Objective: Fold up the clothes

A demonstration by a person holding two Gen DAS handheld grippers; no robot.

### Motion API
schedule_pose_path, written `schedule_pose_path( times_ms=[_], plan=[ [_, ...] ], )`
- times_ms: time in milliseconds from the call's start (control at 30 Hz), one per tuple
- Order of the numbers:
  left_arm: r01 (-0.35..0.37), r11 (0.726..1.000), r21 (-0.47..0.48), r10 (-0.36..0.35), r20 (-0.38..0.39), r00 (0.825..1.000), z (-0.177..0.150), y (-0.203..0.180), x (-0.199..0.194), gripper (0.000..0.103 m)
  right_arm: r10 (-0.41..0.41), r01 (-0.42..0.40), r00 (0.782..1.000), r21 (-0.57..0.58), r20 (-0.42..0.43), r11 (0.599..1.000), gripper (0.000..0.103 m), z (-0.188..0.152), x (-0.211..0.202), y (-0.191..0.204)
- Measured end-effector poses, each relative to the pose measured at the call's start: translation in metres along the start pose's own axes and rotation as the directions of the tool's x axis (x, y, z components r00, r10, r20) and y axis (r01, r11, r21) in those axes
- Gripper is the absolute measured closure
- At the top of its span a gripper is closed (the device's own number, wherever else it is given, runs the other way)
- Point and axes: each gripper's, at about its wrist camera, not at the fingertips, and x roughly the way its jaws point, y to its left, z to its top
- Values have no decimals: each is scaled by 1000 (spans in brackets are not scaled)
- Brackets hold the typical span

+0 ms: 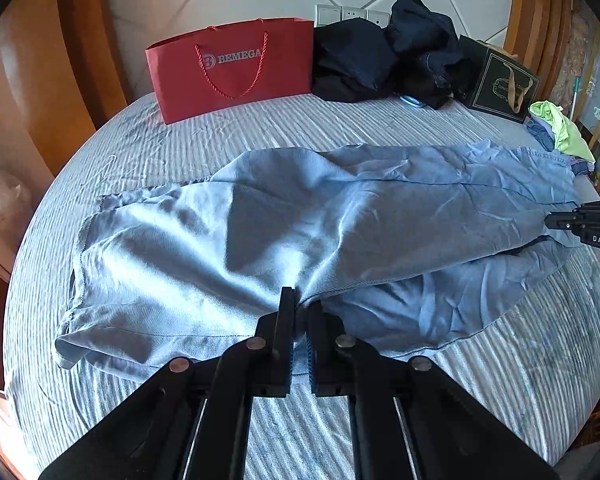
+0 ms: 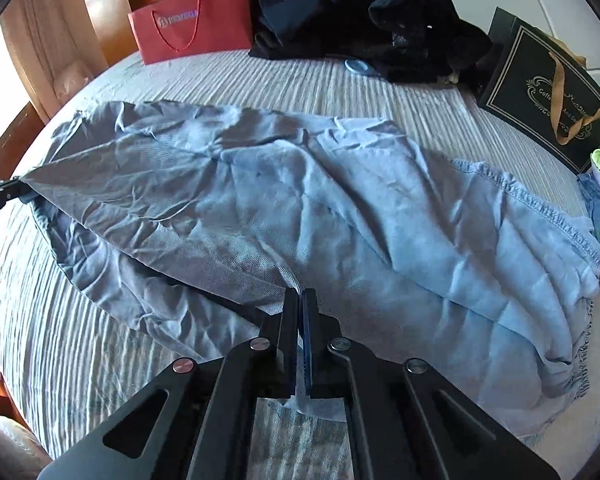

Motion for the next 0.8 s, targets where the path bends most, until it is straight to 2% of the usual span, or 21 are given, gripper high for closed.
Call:
schedule_pose_path(
  times_ms=[100,167,233,300,333,400,433,467,500,567,600,633,700,800],
  plan=[
    [13,1000,-4,-13,-2,1000,-6,0,-5,99,49,-49,999,-4,3,999,102,-10,-19,-2],
    [22,1000,-6,-22,-3,1000,-9,0,-8,99,91,-91,995,0,-36,996,102,-21,-17,-2],
    [29,1000,-2,-29,-33,999,-16,-2,-4,99,85,-86,992,-5,-97,996,101,-32,-4,-1],
    [24,1000,-16,-25,-99,995,-24,-1,10,97,85,-82,993,37,-85,996,93,-33,-8,-13],
    [31,999,-37,-35,-121,992,-27,1,15,94,86,-82,994,62,-72,995,84,-33,-12,-20],
    [60,996,-73,-69,-125,990,-26,8,10,86,87,-82,995,113,-46,990,70,-32,-20,-35],
    [74,994,-85,-84,-115,990,-24,12,4,77,87,-82,996,138,-32,987,64,-32,-24,-42],
    [79,993,-91,-87,-96,992,-20,18,-5,66,87,-83,996,163,-19,983,62,-32,-28,-49],
    [73,992,-98,-81,-70,994,-15,25,-14,62,64,-63,998,185,-1,981,62,-30,-36,-61],
    [15,991,-132,-20,-35,999,0,47,-22,61,1,-7,1000,241,27,971,60,-25,-48,-90],
    [-17,989,-150,14,-19,1000,7,59,-26,61,-32,20,999,278,38,960,54,-25,-55,-105],
    [-49,984,-169,49,-4,999,15,71,-29,61,-59,40,997,320,49,947,43,-25,-59,-119],
    [-121,963,-240,120,-18,993,22,107,-20,61,-93,60,994,394,65,917,29,-25,-64,-150],
    [-203,922,-329,190,-71,979,26,155,4,61,-141,97,988,472,58,876,24,-26,-65,-189]
  ],
)
